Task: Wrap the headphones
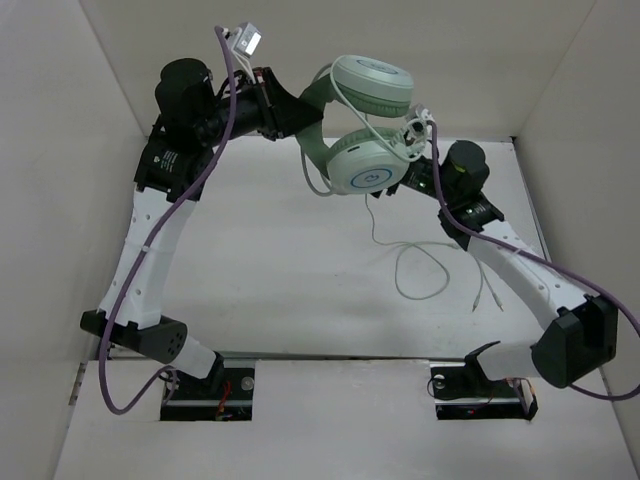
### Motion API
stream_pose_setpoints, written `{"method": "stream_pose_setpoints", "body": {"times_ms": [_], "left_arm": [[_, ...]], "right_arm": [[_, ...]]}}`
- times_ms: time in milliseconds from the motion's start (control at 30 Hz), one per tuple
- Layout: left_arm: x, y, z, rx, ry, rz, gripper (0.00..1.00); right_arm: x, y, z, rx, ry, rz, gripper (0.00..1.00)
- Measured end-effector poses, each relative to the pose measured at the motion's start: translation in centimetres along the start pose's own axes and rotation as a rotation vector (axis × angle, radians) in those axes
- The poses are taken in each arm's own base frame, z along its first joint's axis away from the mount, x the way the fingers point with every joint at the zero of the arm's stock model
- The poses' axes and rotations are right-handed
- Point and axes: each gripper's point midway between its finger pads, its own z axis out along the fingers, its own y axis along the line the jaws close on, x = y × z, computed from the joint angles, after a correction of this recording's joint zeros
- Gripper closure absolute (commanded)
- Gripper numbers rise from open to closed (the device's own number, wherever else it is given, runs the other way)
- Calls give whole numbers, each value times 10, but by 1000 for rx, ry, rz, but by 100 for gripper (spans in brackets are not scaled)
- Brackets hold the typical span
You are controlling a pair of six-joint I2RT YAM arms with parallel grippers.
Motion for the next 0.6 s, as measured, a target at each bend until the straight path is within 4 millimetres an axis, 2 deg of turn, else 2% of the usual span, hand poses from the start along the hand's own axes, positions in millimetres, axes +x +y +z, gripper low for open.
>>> {"method": "stream_pose_setpoints", "body": {"times_ms": [67, 167, 300, 400, 500, 600], "left_arm": [[-4, 4, -4, -13, -11, -12, 100], [-13, 12, -12, -42, -38, -25, 100], [-31, 25, -22, -88, -97, -39, 100], [-44, 36, -28, -127, -149, -43, 100], [-53, 46, -33, -170, -191, -43, 100], [-60, 57, -38, -217, -226, -41, 100]], "right_arm": [[7, -6, 8, 13, 0, -23, 43], [31, -6, 20, 5, 30, -41, 44], [75, 8, 30, -33, 108, -31, 46], [101, 21, 33, -59, 152, -25, 48], [116, 31, 34, -84, 178, -25, 51], [120, 32, 33, -90, 182, -35, 57]]}}
